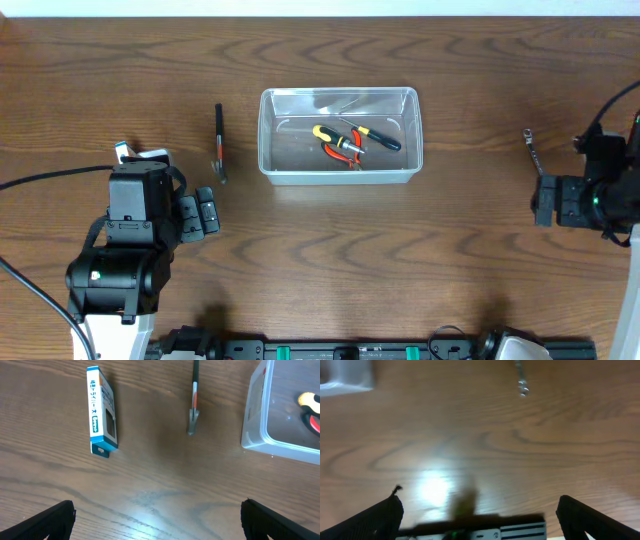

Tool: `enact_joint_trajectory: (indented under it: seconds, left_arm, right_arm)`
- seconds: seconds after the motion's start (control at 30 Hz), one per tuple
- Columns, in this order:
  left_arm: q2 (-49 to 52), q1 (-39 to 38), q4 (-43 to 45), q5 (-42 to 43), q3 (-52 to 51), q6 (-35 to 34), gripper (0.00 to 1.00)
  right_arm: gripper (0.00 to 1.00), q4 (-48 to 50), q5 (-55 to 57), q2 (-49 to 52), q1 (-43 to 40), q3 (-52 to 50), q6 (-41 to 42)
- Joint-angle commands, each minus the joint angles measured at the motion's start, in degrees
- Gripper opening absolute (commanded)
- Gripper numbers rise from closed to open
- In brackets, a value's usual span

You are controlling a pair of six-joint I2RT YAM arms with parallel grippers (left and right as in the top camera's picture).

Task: Pack container
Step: 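Lower the right gripper onto the silver wrench and grasp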

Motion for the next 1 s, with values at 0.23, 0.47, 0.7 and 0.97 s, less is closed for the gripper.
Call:
enact_joint_trajectory:
  seconds: [0.23,0.47,0.7,0.97]
  left_arm:
    - [0.42,-0.17,-0.17,-0.68,1.05,-0.09,0.98]
    - [2.27,-0.2,-0.2,-0.68,1.05,-0.11,0.98]
    - [3.65,-0.17,-0.17,-0.7,1.05,-0.09,0.98]
    - [3.69,-0.17,-0.17,-0.72,1.05,-0.09,0.98]
  right_arm:
    - [0.99,13.09,2.05,20.85,-8.52,-1.9,-9.09]
    - [0.99,24.24,2.05,30.71,-7.93,-1.9,-15.96]
    - [0.98,31.69,0.22,35.56,-6.6,-1.9,-22.69]
    - [0.98,32.96,-4.66,42.32,-5.75,-1.9,-24.33]
